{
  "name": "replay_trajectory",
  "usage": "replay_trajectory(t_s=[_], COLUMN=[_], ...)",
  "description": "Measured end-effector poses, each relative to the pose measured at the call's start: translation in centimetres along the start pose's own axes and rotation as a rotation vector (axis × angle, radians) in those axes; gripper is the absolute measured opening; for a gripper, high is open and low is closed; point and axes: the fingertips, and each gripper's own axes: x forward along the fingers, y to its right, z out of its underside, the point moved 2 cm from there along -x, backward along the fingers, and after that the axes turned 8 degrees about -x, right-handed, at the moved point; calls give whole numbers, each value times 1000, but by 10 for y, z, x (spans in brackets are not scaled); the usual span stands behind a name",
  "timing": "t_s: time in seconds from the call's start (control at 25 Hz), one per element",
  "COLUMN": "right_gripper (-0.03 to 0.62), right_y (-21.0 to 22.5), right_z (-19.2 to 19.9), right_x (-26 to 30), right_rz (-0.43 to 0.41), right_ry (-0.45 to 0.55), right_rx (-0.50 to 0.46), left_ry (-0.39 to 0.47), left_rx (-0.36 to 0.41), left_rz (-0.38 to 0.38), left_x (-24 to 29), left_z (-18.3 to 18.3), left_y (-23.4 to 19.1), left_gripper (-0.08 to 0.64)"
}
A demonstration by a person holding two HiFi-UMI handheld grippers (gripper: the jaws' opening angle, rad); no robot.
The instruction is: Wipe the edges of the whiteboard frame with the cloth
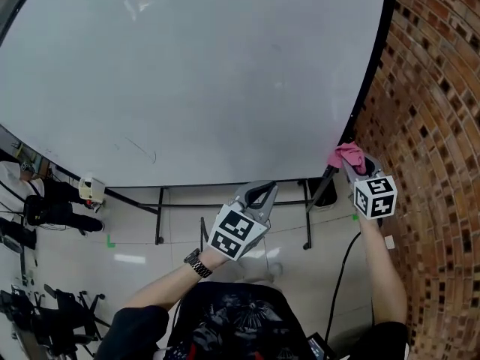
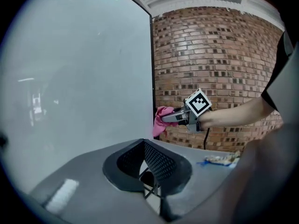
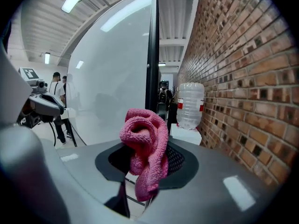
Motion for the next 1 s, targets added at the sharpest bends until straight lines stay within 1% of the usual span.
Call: replay_trajectory(t_s=[0.12,0.24,0.6,0.8,1.0], right_gripper=[127,127,127,127,127], right_y=[3,2,-18,-25,-36], right_z=[33,66,150,183,210], right_x=[4,15,62,83,102], right_rz=[-7,-17,-68,-88,-106], right_ry=[-41,-84,-194,-241,-281], right_rx=[37,70,155,202,218], left_ry=[-29,-67,-151,-211,-278], left_rx=[-6,-34,-97,-138,-174], left_rz=[-20,-40,-118,-152,-177], left_x=[5,8,13,18,22], left_z=[9,25,70,104,145], left_y=[9,11,-17,-37,-55], left_gripper=[3,3,3,3,3])
